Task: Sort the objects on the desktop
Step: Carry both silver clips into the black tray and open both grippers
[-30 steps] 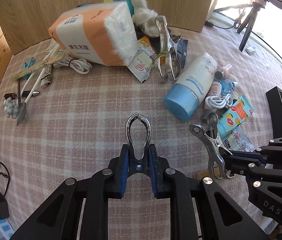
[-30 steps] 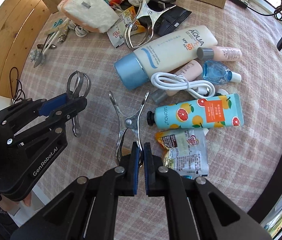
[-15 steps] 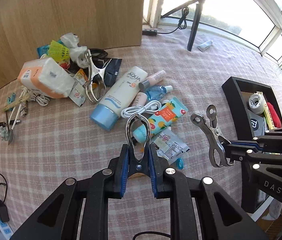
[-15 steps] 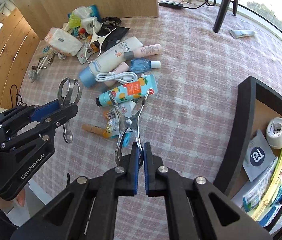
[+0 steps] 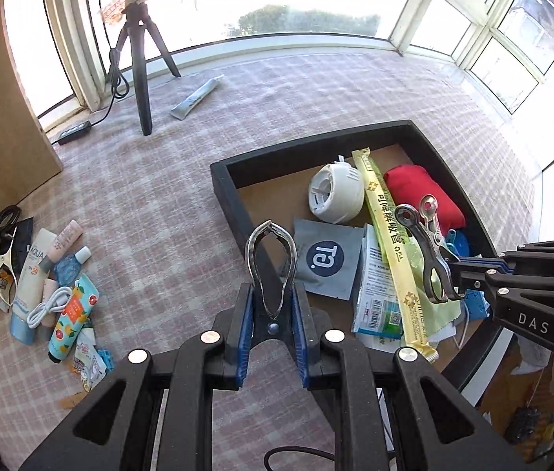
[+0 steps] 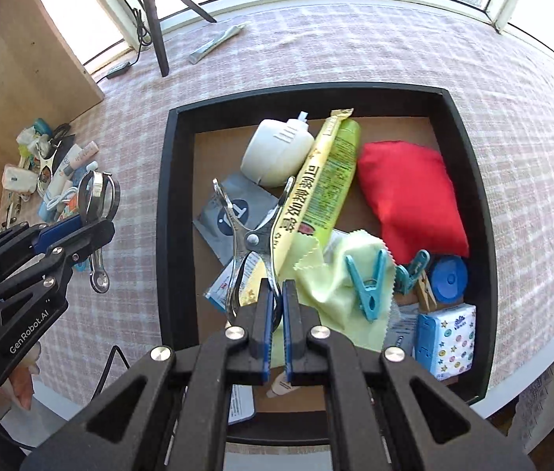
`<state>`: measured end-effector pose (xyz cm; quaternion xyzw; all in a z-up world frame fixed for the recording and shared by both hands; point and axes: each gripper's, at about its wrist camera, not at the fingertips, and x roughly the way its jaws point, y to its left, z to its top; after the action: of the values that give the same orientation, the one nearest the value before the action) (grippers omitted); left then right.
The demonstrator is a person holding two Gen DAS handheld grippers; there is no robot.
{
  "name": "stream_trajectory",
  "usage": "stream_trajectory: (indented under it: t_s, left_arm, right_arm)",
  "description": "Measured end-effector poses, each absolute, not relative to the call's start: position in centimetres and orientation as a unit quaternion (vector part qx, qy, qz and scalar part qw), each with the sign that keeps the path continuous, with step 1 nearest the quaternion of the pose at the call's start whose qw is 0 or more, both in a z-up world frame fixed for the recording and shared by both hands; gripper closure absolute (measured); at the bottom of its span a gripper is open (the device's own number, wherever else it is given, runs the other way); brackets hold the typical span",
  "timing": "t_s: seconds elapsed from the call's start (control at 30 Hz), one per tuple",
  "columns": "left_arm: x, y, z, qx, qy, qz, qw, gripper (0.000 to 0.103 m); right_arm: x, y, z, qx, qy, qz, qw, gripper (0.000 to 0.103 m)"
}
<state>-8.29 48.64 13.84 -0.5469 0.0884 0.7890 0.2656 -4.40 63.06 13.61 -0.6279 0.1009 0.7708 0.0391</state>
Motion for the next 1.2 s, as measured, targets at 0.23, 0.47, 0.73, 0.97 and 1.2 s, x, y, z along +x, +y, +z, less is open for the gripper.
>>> stream_trajectory:
  t_s: [0.23, 0.47, 0.73, 0.97, 1.2]
  left_arm:
    - [-7.1, 55.0, 14.1, -0.539, 0.113, 0.779, 0.3, 0.086]
    - [-6.3, 57.4, 15.0, -0.519, 0.13, 0.789, 0.302, 0.048]
    - [-6.8, 56.1, 15.2, -0.524, 0.12, 0.792, 0.288, 0.051]
    - [-7.2, 53.3, 15.0, -0.527, 0.113, 0.798, 0.27, 0.053]
    - [-7.9, 48.5, 14.5, -0.534, 0.098, 0.805, 0.24, 0.053]
  right_arm:
    - [-1.9, 69.0, 13.9, -0.62, 0.129, 0.77, 0.081, 0.098]
    - [-1.3, 70.9, 14.8, -0.601, 0.137, 0.782, 0.093, 0.08]
    - [-2.0, 70.1, 15.3, -0.598, 0.135, 0.786, 0.08, 0.079]
    - [-3.1, 67.7, 15.3, -0.601, 0.125, 0.787, 0.061, 0.079]
    - [-4.8, 63.9, 15.2, -0.608, 0.106, 0.786, 0.03, 0.079]
